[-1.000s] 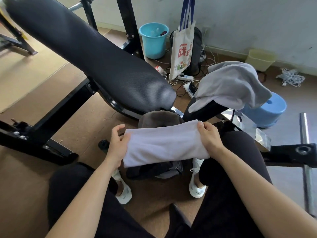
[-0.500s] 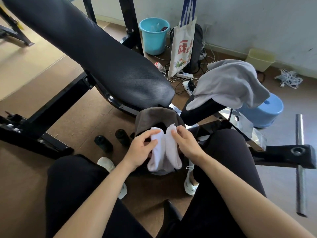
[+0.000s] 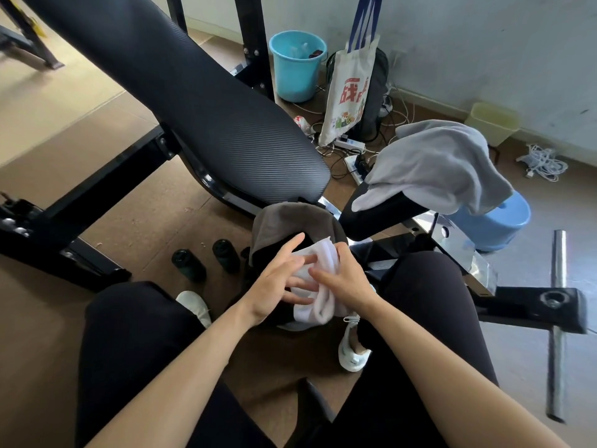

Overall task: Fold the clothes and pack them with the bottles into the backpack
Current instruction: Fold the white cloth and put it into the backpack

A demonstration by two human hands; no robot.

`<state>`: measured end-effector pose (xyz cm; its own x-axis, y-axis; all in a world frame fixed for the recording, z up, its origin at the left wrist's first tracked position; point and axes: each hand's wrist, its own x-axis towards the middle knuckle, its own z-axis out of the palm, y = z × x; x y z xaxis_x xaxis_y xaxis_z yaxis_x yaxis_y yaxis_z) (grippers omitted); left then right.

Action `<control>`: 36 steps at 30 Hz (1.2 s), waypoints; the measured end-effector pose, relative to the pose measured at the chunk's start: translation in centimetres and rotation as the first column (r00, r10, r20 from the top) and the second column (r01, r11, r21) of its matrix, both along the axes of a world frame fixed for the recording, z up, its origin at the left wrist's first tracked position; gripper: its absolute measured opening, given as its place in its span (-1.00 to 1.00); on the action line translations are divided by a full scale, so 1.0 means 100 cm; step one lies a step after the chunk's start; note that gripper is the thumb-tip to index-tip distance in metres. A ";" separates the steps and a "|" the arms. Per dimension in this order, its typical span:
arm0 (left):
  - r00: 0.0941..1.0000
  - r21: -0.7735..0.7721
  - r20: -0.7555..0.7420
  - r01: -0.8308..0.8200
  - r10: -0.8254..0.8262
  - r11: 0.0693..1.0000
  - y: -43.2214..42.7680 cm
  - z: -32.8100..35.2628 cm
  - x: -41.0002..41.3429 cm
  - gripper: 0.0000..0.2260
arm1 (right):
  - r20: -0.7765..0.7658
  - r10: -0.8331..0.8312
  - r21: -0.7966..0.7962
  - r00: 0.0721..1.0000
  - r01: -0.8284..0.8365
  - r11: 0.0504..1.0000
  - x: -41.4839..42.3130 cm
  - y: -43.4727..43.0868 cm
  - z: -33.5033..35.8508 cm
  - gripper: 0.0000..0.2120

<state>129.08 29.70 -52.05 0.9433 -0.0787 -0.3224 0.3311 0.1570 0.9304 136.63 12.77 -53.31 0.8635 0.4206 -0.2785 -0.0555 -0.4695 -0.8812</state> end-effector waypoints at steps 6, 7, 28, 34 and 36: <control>0.927 0.263 0.071 -0.374 0.369 0.889 0.017 -0.019 0.013 -0.64 | -0.345 -0.065 0.321 0.936 0.182 0.929 0.012 -0.006 0.003 -0.80; 0.900 0.317 0.076 -0.430 0.429 0.846 0.020 -0.023 0.014 -0.65 | -0.413 -0.056 0.374 0.909 0.225 0.900 0.014 -0.007 0.006 -0.76; 0.983 0.259 -0.061 -0.151 0.172 0.954 0.021 -0.029 0.010 -0.62 | -0.038 0.217 -0.044 0.976 -0.218 0.975 0.011 -0.016 -0.006 -0.25; 0.985 0.666 0.137 -0.172 0.108 0.726 0.009 -0.036 0.006 -0.38 | -0.017 0.249 -0.246 0.968 -0.246 0.938 0.005 -0.009 -0.010 -0.15; 0.968 0.777 0.220 -0.250 0.123 0.578 -0.003 -0.036 0.003 -0.38 | 0.041 0.271 -0.220 0.962 -0.256 0.941 0.002 -0.003 -0.009 -0.19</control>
<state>129.43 29.37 -55.68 0.9428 0.3304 -0.0440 0.2518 -0.6195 0.7435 136.85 12.42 -54.25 0.7502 0.5740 -0.3282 0.1533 -0.6339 -0.7581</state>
